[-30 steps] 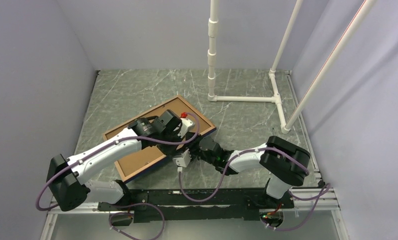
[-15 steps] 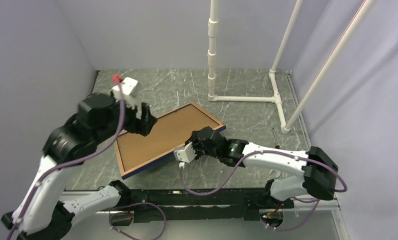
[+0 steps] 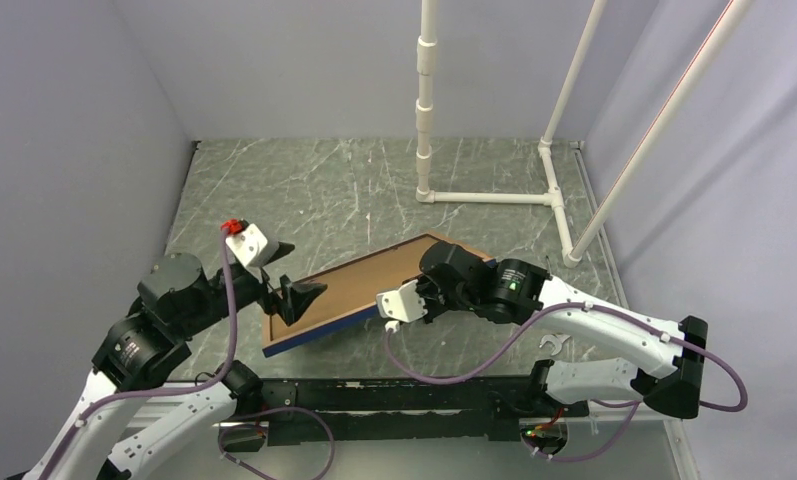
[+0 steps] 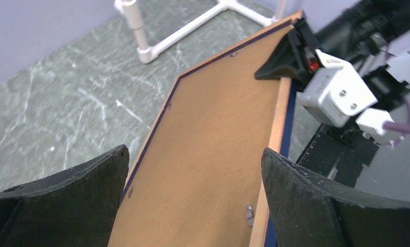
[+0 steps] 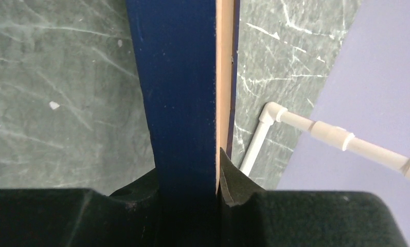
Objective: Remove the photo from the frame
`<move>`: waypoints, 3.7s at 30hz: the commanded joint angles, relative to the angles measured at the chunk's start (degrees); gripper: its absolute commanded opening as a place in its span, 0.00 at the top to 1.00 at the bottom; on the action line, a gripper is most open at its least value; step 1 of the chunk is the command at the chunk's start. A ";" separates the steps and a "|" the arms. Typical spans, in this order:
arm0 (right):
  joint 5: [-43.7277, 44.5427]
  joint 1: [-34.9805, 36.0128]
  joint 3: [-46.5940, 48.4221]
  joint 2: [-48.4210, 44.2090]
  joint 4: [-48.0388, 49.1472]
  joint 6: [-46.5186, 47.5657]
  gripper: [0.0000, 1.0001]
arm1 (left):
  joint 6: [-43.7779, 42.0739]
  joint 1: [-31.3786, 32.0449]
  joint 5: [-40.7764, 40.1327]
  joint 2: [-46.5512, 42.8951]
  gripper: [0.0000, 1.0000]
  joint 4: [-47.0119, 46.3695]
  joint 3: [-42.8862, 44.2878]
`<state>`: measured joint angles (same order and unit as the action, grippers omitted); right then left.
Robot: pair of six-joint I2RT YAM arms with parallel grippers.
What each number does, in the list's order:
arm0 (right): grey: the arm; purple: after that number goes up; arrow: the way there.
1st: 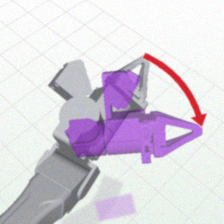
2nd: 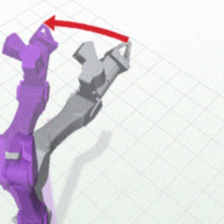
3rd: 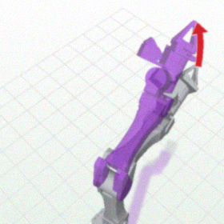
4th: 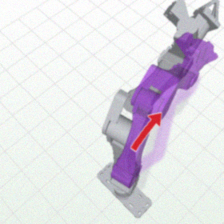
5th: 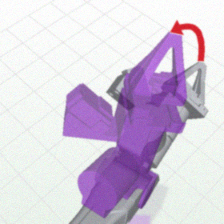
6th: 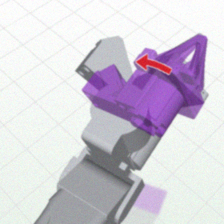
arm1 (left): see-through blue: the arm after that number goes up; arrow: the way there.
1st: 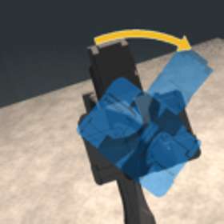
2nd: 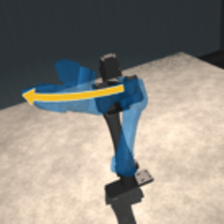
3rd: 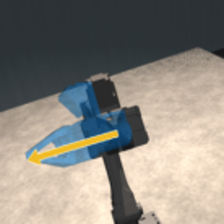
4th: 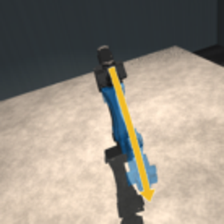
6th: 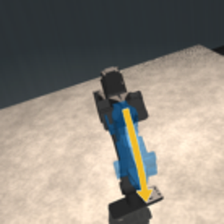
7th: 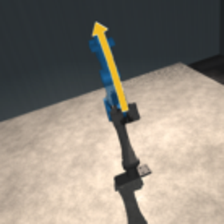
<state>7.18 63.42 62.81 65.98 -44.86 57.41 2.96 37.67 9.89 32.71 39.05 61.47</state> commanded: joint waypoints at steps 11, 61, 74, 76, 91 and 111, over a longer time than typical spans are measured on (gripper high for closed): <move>-8.72 -1.39 14.70 0.31 -22.40 -9.29 1.00 | -10.73 -0.23 25.12 16.73 0.01 0.94 6.30; -38.82 -24.90 40.22 27.26 -33.07 -3.29 1.00 | 0.50 -10.21 20.14 31.81 0.01 0.72 22.88; -41.69 -27.13 45.99 38.12 -34.82 1.09 1.00 | -14.87 -10.41 29.47 37.50 0.01 2.62 29.13; -42.77 -28.03 46.72 39.53 -34.72 2.31 1.00 | -15.84 -10.42 29.03 38.67 0.03 3.34 29.53; -45.63 -30.63 54.84 52.38 -34.50 8.11 1.00 | -4.19 -11.01 17.88 26.14 0.02 -6.58 15.79; -42.20 -31.89 52.62 56.36 -26.75 12.27 1.00 | 11.85 -17.63 -12.53 16.09 0.01 -11.39 8.43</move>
<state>-23.42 29.10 122.06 107.98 -68.31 66.54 11.22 20.29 -1.39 49.78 30.63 69.32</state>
